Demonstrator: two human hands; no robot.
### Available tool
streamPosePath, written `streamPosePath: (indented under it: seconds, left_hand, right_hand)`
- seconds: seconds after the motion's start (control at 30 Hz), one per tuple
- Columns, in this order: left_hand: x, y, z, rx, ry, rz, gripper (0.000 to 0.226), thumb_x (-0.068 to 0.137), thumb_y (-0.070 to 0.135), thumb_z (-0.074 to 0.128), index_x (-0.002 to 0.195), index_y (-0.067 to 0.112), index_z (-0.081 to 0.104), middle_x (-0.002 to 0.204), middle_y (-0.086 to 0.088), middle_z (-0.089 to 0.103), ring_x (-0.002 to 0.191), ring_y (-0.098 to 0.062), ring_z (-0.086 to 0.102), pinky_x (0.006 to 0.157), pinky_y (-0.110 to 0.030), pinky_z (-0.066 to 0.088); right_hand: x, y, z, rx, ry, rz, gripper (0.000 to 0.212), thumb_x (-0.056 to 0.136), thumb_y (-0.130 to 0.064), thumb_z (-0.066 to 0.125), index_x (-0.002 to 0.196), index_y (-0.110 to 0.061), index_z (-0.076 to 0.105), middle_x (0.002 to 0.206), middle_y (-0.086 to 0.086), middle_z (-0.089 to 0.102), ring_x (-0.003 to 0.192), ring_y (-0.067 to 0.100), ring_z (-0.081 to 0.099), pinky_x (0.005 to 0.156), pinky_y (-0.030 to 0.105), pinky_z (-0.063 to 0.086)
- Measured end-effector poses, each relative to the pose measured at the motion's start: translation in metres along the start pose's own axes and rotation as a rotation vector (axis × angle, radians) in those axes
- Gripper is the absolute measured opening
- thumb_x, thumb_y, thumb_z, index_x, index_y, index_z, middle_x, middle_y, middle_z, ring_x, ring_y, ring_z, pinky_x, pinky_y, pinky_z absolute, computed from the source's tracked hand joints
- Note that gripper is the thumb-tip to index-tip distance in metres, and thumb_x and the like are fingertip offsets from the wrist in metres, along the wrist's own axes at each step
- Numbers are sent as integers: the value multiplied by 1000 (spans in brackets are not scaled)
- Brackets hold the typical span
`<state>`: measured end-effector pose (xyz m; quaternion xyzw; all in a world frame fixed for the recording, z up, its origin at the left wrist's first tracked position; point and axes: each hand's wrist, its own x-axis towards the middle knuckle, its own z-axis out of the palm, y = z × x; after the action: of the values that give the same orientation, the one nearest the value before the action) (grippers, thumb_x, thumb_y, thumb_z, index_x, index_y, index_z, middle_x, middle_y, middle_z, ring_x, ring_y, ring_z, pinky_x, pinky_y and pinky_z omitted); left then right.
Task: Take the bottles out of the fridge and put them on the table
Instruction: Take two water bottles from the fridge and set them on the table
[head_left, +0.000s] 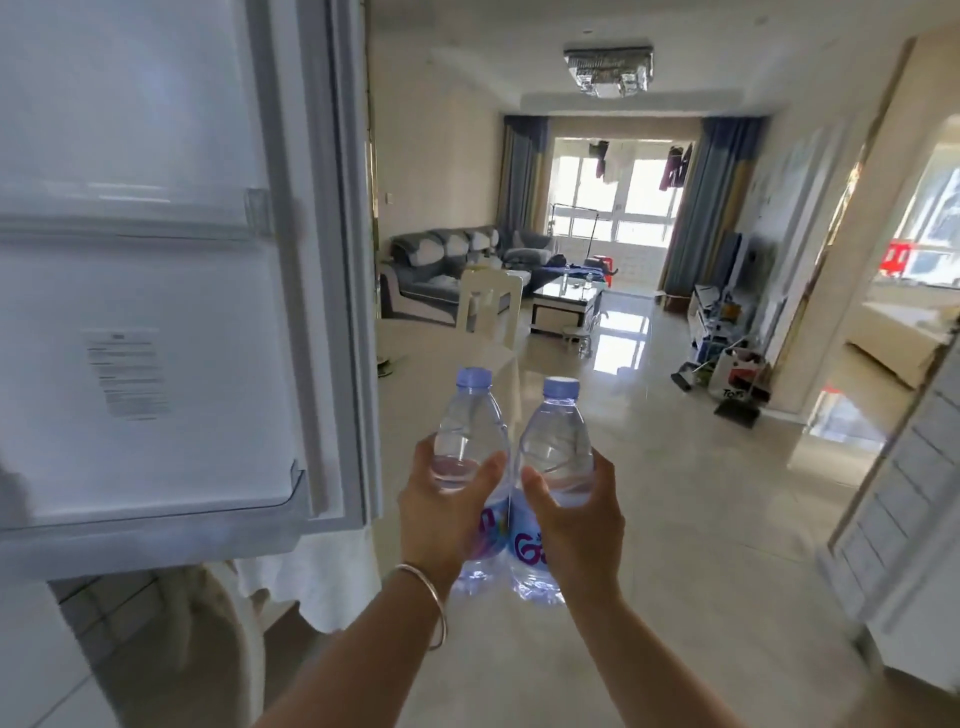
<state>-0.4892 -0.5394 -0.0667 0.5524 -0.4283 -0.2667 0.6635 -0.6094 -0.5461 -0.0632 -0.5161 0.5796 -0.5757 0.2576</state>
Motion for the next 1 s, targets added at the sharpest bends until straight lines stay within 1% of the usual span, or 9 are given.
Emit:
streamPosePath:
  seconds: [0.07, 0.17, 0.23, 0.3, 0.37, 0.43, 0.53, 0.77, 1.0]
  left_hand:
    - [15, -9, 24, 4, 14, -23, 45, 66, 44, 80, 101, 28, 57, 85, 2, 72, 80, -13, 69, 73, -25, 54]
    - [46, -20, 54, 13, 24, -33, 44, 69, 42, 77, 105, 24, 59, 86, 3, 71, 81, -9, 67, 67, -15, 47]
    - [74, -30, 71, 8, 37, -40, 43, 69, 43, 77, 104, 24, 60, 85, 4, 71, 81, -10, 67, 69, -17, 49]
    - [109, -39, 87, 1, 61, -45, 44, 68, 44, 77, 104, 26, 61, 85, 4, 71, 82, -12, 68, 74, -24, 53]
    - [163, -52, 110, -7, 91, -51, 44, 68, 42, 78, 104, 26, 61, 84, 5, 71, 81, -10, 67, 74, -24, 51]
    - [177, -49, 116, -8, 77, -44, 43, 68, 42, 79, 104, 26, 60, 83, 7, 69, 80, -8, 66, 71, -20, 49]
    - [222, -56, 129, -11, 92, -63, 45, 66, 46, 79, 101, 25, 61, 84, 5, 70, 82, -11, 68, 76, -27, 53]
    - [333, -97, 144, 46, 254, -113, 60, 53, 63, 72, 100, 27, 60, 87, 8, 69, 84, -13, 67, 82, -37, 55]
    - [441, -147, 132, 162, 514, -157, 46, 70, 47, 75, 103, 24, 51, 90, 3, 62, 85, -17, 58, 78, -24, 42]
  right_hand:
    - [25, 13, 1, -14, -6, 19, 58, 69, -43, 74, 119, -24, 51, 86, -7, 58, 82, 19, 58, 82, 31, 47]
    - [67, 27, 13, -26, -23, 26, 59, 69, -45, 73, 120, -24, 50, 87, -8, 58, 88, 22, 62, 85, 33, 48]
    - [98, 36, 28, -23, -32, 27, 62, 69, -48, 73, 121, -24, 50, 90, -6, 59, 92, 24, 63, 85, 32, 47]
    - [132, 39, 46, -26, -37, 15, 68, 64, -56, 72, 121, -25, 50, 93, -3, 63, 94, 25, 63, 83, 31, 45]
    - [183, 45, 80, -29, -39, -3, 73, 58, -61, 67, 121, -27, 50, 100, -1, 66, 95, 26, 64, 83, 32, 46]
    - [200, 41, 88, -28, -42, -2, 70, 63, -57, 72, 121, -27, 49, 101, -2, 66, 95, 26, 64, 85, 34, 48]
    - [243, 42, 120, -21, -57, -1, 64, 68, -50, 74, 123, -26, 49, 94, -2, 64, 94, 26, 64, 86, 36, 50]
    - [333, 60, 220, 23, -182, -20, 63, 66, -55, 72, 120, -33, 48, 96, -5, 63, 91, 21, 61, 87, 35, 49]
    - [409, 83, 351, 102, -438, -52, 58, 65, -49, 75, 114, -30, 51, 89, -3, 62, 85, 22, 60, 72, 29, 41]
